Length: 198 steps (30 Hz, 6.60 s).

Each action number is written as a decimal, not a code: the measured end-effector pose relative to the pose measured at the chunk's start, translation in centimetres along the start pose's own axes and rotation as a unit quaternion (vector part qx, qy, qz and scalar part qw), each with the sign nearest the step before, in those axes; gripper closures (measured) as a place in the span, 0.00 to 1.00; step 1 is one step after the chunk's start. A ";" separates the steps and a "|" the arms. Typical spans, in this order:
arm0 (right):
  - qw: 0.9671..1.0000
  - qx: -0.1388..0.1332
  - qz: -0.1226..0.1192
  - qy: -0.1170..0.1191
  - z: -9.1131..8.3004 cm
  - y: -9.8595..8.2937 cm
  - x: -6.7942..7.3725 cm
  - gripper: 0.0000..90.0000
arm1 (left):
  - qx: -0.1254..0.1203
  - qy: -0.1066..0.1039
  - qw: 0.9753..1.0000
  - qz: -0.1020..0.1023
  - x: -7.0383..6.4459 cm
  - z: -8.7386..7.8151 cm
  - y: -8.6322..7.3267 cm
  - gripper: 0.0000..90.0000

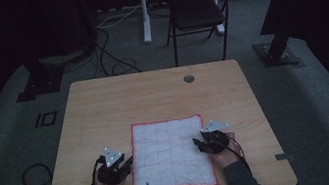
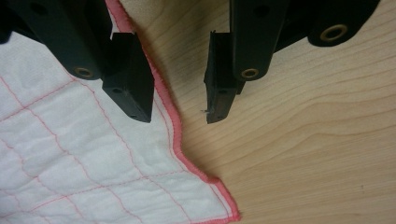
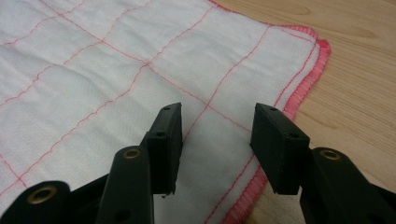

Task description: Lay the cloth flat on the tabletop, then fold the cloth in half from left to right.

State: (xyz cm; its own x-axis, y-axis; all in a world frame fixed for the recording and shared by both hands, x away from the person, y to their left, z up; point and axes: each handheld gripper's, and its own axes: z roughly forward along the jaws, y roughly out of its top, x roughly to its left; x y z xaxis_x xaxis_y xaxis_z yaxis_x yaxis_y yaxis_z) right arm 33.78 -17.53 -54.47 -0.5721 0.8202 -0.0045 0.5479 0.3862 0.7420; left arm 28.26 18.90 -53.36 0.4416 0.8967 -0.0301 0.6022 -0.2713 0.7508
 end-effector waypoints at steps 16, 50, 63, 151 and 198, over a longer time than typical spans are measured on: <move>1.000 -0.001 0.001 -0.001 0.0 -0.1 0.0 0.58 | 0.018 0.016 1.000 -0.015 0.0 2.6 1.3 0.58; 1.000 -0.007 -0.004 -0.001 -0.2 0.7 0.5 0.51 | 0.002 -0.061 0.995 -0.083 2.5 2.2 2.7 0.98; 1.000 -0.012 0.006 0.004 -0.8 0.5 -0.1 0.51 | -0.023 -0.149 0.986 -0.064 -0.3 1.3 6.6 0.99; 0.998 -0.011 0.059 -0.017 2.4 7.3 -4.2 0.86 | 0.054 -0.199 0.978 0.043 -8.5 3.5 3.2 0.84; 0.996 0.025 0.078 -0.028 3.8 6.0 -4.9 0.74 | 0.004 -0.136 0.990 0.033 -5.9 4.9 7.0 0.84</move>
State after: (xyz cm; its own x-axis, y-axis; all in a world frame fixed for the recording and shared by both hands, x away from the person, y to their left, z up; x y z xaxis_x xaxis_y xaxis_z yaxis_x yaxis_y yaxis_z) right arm 42.16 -17.60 -52.50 -0.4436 0.8935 0.0698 0.6575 0.2715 0.7028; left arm 33.14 10.05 -51.15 0.6432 0.7492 -0.1583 0.5699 -0.3303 0.7524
